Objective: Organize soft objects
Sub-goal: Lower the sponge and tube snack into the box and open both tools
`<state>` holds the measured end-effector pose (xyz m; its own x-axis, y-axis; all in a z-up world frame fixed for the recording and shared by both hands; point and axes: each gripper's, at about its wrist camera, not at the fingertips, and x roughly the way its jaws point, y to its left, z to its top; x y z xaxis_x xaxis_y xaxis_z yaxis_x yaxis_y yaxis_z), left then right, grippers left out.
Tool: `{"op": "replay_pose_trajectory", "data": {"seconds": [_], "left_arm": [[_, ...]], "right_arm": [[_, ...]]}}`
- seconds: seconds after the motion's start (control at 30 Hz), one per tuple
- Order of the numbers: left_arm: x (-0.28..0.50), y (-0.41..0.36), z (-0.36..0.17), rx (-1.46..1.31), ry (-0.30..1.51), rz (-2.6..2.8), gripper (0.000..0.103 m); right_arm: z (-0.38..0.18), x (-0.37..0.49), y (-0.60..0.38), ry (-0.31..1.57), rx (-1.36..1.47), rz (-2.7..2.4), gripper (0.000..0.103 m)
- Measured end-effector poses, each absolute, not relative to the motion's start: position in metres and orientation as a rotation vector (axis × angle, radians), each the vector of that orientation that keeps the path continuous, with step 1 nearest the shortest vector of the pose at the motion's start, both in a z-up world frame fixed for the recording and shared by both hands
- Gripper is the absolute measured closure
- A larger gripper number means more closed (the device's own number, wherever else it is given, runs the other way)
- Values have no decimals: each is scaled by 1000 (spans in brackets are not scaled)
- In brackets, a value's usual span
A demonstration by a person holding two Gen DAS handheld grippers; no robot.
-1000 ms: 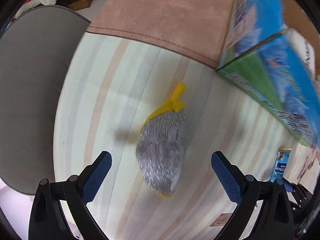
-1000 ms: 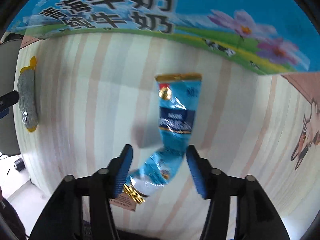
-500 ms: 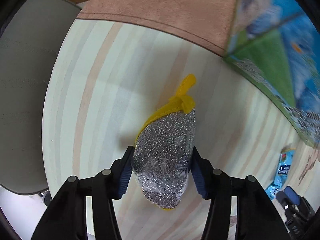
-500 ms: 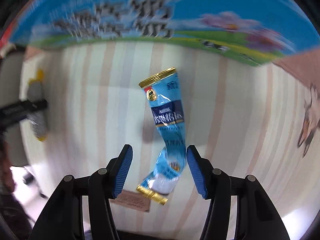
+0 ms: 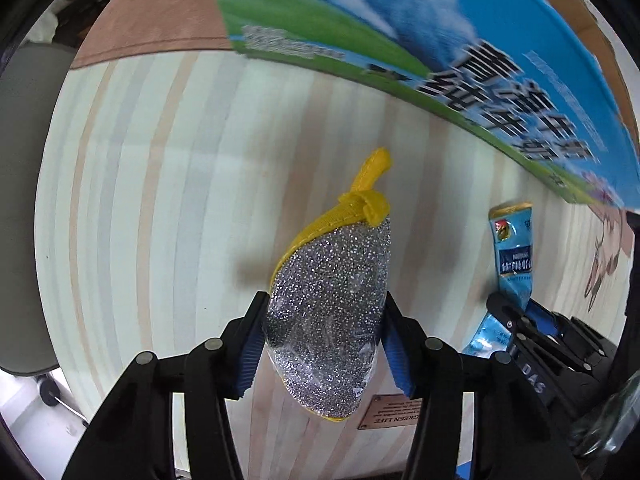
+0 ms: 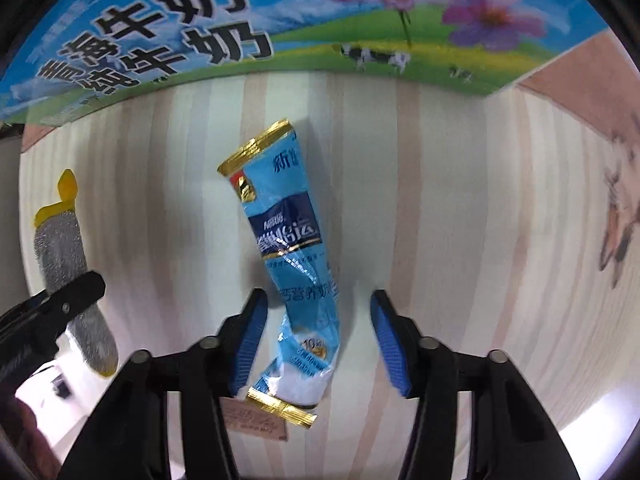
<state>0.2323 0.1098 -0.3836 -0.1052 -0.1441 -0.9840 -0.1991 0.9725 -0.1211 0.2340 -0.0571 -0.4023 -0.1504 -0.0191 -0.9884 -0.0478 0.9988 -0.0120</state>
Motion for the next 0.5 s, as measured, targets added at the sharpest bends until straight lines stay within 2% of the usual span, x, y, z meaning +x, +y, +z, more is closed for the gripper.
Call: {"op": "replay_pose_trajectory", "data": {"seconds": [0.03, 0.27, 0.5], "left_arm": [[232, 108, -382, -251, 1680, 40, 53], [247, 80, -345, -206, 1610, -1, 53], [247, 75, -272, -210, 1500, -75, 53]], "right_arm": [[-403, 227, -48, 1713, -86, 26, 74], [-387, 219, -46, 1690, -89, 74, 78], [-314, 216, -65, 1594, 11, 171, 78]]}}
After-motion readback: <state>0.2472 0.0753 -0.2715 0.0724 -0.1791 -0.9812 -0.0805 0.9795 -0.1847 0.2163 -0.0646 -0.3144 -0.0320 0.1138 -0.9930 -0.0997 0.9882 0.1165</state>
